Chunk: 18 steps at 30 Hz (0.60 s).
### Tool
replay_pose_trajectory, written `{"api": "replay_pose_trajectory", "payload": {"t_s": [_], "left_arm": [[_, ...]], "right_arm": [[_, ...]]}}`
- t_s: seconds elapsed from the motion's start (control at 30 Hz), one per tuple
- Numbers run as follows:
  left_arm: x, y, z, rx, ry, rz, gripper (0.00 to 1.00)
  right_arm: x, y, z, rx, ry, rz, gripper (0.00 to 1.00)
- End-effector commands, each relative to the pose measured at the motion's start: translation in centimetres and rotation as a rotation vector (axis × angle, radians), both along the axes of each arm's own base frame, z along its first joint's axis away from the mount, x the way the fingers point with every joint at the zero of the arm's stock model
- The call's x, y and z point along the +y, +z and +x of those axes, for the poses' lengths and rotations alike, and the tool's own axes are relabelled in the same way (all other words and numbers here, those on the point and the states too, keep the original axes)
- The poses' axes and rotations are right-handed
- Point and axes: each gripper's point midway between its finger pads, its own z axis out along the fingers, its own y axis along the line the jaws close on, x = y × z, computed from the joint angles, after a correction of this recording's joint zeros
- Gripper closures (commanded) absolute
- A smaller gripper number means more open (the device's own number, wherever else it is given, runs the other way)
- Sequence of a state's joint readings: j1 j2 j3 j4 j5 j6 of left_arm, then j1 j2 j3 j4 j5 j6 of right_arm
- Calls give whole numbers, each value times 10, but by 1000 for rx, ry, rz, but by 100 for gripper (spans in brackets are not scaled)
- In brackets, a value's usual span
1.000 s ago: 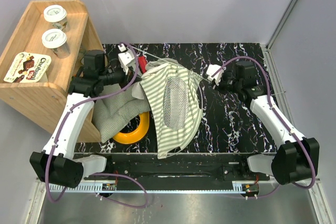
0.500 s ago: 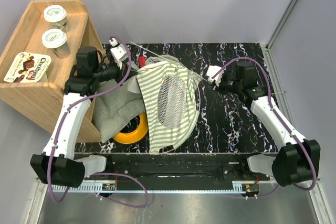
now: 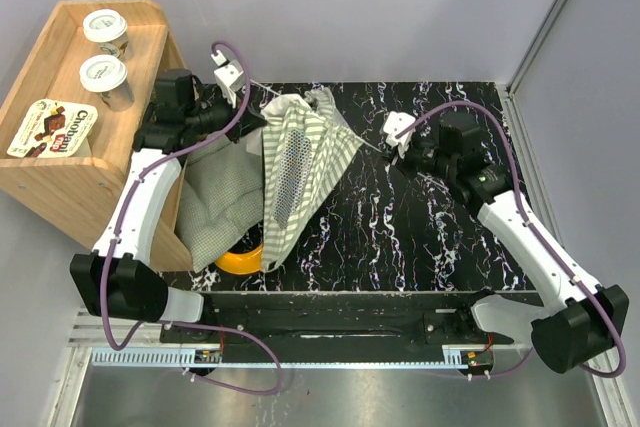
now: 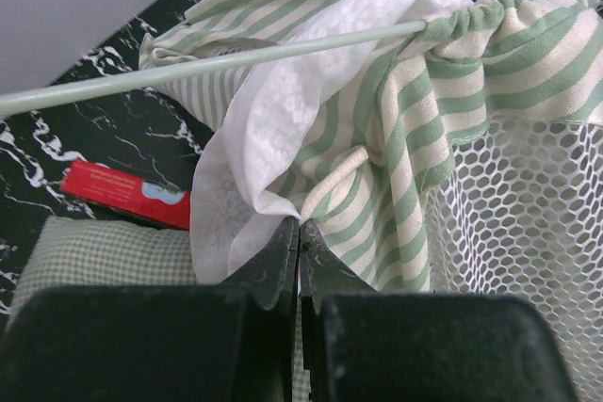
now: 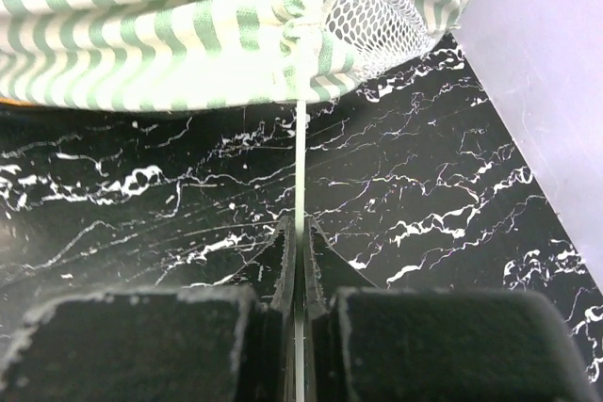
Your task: Set up the pet tent
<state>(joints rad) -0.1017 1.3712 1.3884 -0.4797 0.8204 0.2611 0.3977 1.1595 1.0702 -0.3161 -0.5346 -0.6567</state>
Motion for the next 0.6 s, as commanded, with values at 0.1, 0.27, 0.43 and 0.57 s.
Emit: {"api": "replay_pose_trajectory", "payload": {"t_s": [0.1, 0.27, 0.43, 0.57], "left_arm": [[2, 48, 13, -125, 25, -21, 100], [1, 46, 14, -104, 25, -27, 100], [2, 59, 6, -144, 19, -25, 100], [3, 66, 1, -159, 24, -27, 100]], "right_arm": [[19, 71, -12, -11, -11, 154, 100], [21, 78, -18, -46, 5, 144, 100], [8, 51, -14, -117, -14, 44, 100], [-12, 9, 3, -107, -115, -87, 100]]}}
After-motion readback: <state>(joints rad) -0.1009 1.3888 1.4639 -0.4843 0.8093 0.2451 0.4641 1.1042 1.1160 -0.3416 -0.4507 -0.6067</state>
